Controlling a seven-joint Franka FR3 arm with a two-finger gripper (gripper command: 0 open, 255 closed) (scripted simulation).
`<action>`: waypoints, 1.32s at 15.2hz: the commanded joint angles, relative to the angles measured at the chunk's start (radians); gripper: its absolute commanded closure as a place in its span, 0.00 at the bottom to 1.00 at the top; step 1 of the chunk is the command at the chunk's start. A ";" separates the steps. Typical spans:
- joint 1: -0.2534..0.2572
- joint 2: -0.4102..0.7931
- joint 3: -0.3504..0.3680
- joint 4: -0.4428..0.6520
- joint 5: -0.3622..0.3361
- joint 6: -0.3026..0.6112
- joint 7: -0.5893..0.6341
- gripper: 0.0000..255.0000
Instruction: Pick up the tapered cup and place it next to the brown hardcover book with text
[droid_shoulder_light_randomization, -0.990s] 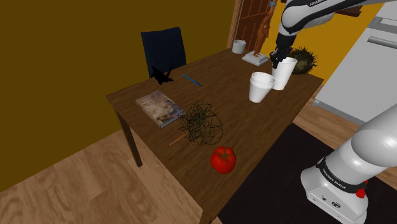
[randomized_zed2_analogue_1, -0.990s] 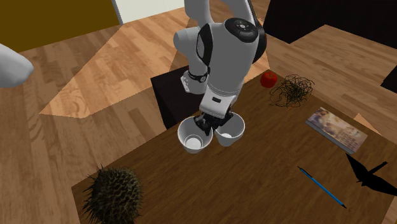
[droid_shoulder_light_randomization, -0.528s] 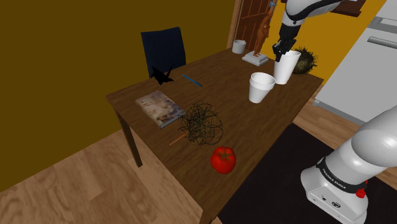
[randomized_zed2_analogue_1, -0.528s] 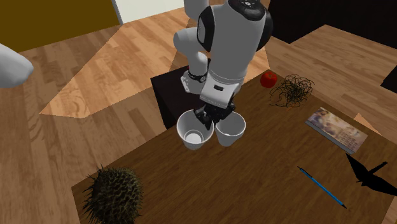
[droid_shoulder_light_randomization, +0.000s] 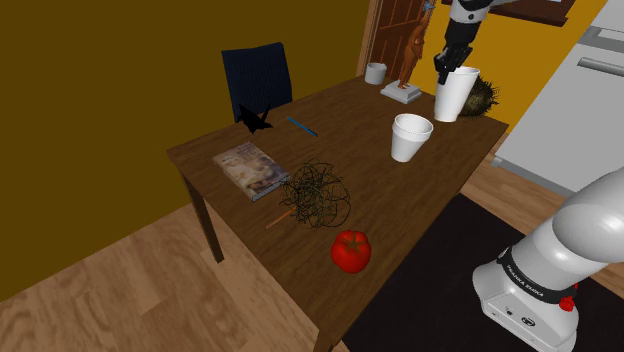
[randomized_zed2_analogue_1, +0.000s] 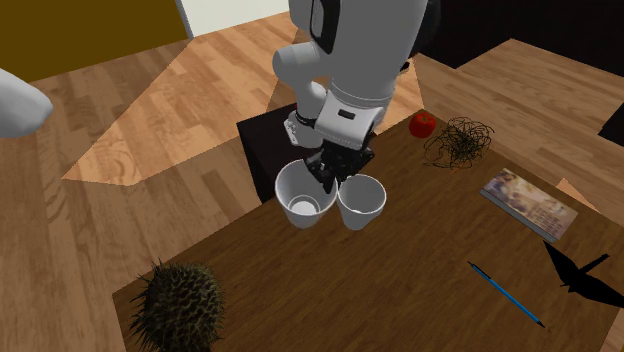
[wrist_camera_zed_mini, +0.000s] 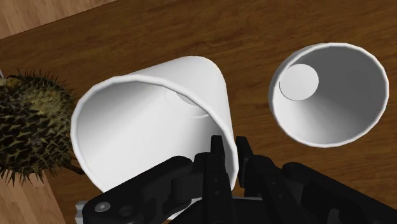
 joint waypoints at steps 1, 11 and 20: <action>0.000 -0.010 0.001 0.018 0.000 -0.028 -0.003 1.00; 0.004 -0.017 0.007 0.145 0.007 -0.160 -0.020 1.00; 0.016 -0.006 0.024 0.258 0.015 -0.266 -0.011 1.00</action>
